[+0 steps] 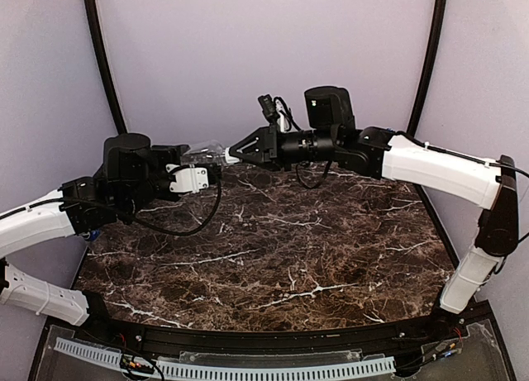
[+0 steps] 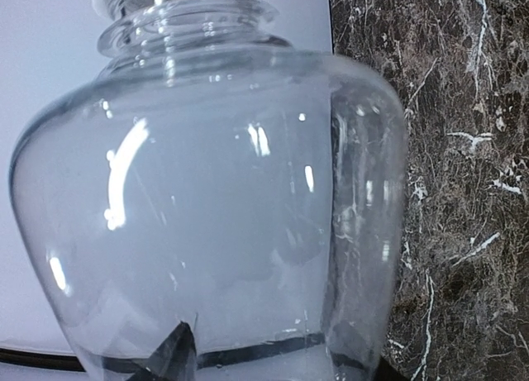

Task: Unscrew the bottle caps

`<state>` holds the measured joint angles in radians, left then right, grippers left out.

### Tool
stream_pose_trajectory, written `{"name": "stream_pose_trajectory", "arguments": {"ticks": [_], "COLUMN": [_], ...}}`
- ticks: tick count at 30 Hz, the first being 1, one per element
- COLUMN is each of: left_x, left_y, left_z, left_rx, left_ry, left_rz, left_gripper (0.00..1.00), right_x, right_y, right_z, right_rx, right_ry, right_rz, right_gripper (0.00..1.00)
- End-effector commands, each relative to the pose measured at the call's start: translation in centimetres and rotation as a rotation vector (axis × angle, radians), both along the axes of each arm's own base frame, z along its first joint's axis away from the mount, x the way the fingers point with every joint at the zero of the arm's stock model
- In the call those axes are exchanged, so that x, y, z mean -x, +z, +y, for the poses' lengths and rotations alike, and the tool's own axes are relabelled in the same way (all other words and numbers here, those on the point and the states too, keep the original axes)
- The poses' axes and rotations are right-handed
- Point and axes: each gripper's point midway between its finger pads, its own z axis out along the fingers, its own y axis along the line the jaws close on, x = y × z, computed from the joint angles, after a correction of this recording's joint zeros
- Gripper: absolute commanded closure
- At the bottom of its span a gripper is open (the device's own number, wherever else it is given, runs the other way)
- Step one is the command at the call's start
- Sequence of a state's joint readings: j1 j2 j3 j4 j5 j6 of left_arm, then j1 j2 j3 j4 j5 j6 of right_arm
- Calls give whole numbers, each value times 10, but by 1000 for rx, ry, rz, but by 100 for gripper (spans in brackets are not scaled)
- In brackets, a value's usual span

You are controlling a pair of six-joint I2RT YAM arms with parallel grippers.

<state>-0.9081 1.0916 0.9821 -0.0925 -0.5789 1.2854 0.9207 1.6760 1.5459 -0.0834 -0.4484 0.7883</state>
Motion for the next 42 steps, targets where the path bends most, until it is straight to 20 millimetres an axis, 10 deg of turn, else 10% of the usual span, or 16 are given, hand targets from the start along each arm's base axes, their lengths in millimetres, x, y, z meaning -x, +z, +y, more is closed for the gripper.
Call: {"name": "stream_pose_trajectory", "arguments": {"ticks": [1, 5, 15, 21, 27, 28, 34, 42], "left_x": [14, 48, 151, 160, 162, 161, 141, 68], "left_y": [5, -9, -32, -32, -34, -35, -35, -17], "left_z": [-11, -22, -22, -23, -22, -21, -22, -22], "left_rx": [64, 97, 60, 40, 37, 34, 52, 132], "left_ry": [-77, -209, -467, -492, -496, -491, -434, -230], "left_rz": [72, 319, 883, 936, 939, 939, 839, 471], "left_gripper": [50, 53, 54, 55, 55, 55, 55, 54], "right_x": [41, 93, 151, 147, 144, 143, 138, 130], "right_y": [37, 44, 7, -22, -9, -5, 37, 90], "right_z": [16, 28, 20, 15, 13, 13, 9, -37], "right_rx": [-62, 47, 352, 623, 686, 682, 545, 131], "right_ry": [199, 318, 478, 584, 517, 485, 242, 141], "right_rz": [-242, -672, -1477, -1856, -2104, -2125, -1904, -1318], "right_gripper": [100, 100, 100, 100, 100, 98, 7, 1]}}
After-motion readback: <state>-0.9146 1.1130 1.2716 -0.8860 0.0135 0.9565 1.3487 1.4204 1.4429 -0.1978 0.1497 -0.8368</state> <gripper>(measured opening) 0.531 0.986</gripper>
